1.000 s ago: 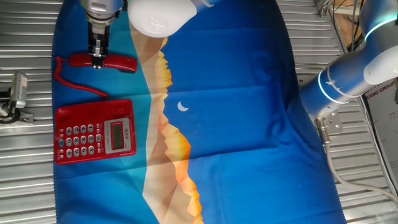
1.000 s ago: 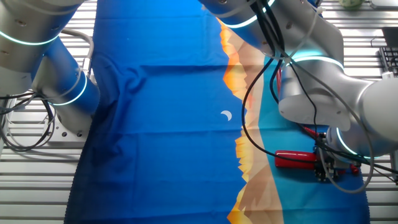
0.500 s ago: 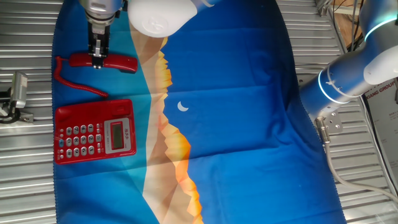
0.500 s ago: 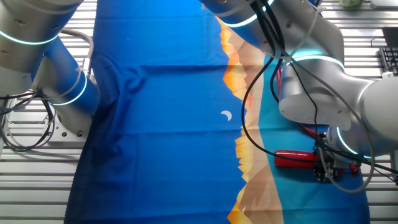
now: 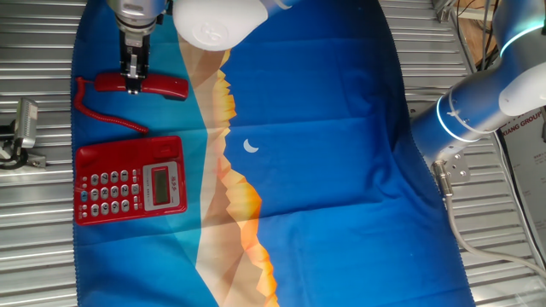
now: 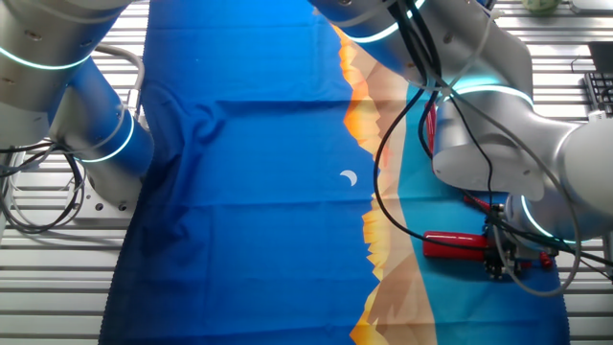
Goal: Place the handset of the telephone on the corresponding phone cradle
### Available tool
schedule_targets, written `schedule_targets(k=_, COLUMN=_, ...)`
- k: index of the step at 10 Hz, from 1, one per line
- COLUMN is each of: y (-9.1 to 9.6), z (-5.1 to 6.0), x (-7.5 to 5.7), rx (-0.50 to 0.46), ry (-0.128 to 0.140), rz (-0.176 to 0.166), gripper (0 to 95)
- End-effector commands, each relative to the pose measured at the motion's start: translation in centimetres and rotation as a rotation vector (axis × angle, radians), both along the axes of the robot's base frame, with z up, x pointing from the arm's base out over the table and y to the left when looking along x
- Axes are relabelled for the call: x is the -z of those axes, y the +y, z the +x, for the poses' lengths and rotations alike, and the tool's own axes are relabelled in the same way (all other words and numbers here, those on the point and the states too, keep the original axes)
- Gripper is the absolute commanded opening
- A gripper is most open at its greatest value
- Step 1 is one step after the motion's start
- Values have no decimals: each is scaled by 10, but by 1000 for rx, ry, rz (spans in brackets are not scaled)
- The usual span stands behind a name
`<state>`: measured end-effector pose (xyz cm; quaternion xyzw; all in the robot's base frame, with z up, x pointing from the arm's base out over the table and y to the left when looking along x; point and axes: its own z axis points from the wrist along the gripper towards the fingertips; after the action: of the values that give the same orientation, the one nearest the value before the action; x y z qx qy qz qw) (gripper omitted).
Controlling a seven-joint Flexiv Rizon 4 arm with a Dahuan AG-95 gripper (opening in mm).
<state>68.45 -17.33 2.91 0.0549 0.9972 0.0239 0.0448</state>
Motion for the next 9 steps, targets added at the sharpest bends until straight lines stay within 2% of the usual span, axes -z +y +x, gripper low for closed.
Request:
schedule_targets(k=1, y=0, z=-1, x=-2, rx=-5, ry=2, rz=-1, gripper=0)
schedule_targets(k=9, y=4, z=-2, x=-16, rx=-59, ry=11, rz=-17, gripper=0)
